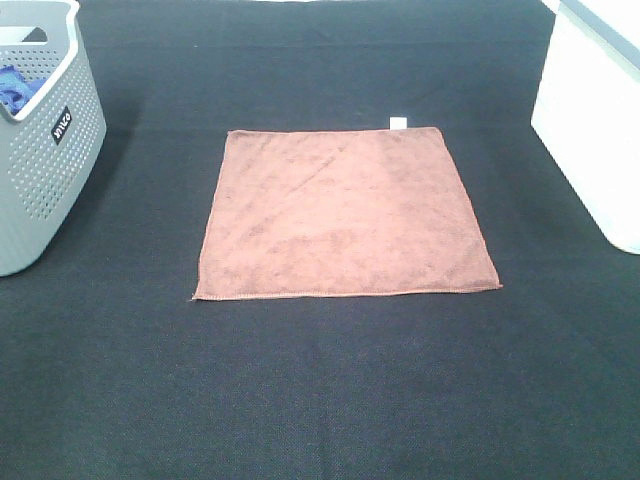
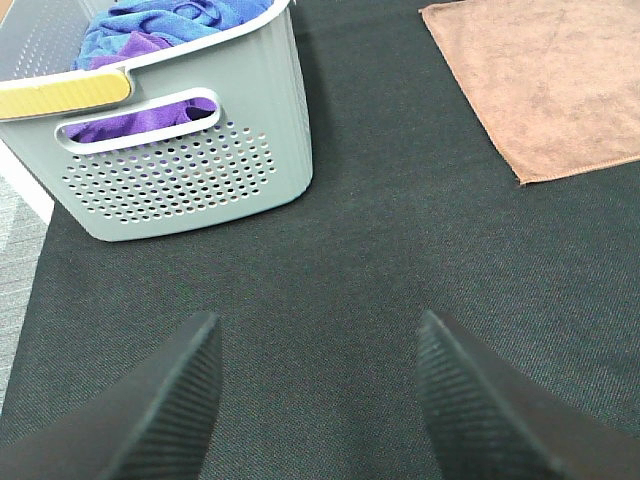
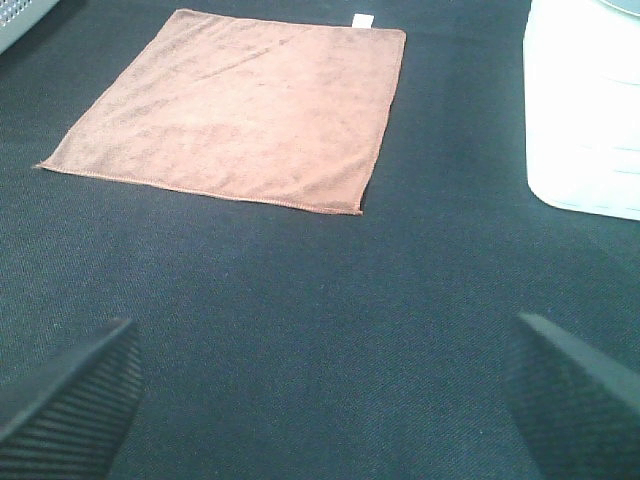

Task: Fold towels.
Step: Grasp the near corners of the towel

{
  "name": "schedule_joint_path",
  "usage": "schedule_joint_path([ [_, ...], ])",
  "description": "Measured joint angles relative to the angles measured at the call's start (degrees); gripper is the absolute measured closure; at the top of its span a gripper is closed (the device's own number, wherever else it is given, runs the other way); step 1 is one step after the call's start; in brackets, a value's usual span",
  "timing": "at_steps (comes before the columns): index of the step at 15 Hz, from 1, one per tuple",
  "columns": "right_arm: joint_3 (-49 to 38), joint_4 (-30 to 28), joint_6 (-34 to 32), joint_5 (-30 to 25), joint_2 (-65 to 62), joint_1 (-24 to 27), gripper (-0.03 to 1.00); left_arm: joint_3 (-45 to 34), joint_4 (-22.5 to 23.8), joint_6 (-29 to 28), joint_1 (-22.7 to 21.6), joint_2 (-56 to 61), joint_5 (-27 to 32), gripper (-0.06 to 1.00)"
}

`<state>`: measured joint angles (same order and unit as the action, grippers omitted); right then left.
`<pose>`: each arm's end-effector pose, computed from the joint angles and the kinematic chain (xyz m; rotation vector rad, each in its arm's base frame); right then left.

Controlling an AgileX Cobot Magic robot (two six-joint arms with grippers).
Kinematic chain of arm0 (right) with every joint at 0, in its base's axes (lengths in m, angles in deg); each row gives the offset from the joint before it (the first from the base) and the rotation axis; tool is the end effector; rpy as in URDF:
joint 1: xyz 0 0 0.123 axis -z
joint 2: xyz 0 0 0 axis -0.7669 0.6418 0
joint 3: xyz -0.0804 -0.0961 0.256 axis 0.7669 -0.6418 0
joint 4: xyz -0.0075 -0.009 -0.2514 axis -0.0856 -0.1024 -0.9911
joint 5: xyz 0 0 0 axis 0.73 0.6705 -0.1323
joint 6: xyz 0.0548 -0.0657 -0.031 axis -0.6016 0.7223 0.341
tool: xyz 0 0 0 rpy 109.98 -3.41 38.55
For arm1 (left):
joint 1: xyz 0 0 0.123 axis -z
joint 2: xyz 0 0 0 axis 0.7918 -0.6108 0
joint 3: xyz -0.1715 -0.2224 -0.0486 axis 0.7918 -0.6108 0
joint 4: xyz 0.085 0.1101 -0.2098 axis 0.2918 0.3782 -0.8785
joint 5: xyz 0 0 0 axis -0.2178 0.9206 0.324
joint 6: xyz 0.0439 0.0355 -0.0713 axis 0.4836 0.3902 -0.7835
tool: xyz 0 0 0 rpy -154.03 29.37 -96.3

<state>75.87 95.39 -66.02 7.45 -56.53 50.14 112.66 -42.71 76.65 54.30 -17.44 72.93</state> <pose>-0.0089 0.0177 0.2812 -0.2285 2.0060 0.1311 -0.0051 0.0001 0.2772 0.1651 2.0335 0.0589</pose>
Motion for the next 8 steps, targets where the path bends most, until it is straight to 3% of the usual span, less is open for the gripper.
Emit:
schedule_joint_path([
  [8, 0.0, 0.0, 0.0, 0.0, 0.0, 0.0, 0.05, 0.0, 0.0, 0.0, 0.0, 0.0, 0.0, 0.38],
])
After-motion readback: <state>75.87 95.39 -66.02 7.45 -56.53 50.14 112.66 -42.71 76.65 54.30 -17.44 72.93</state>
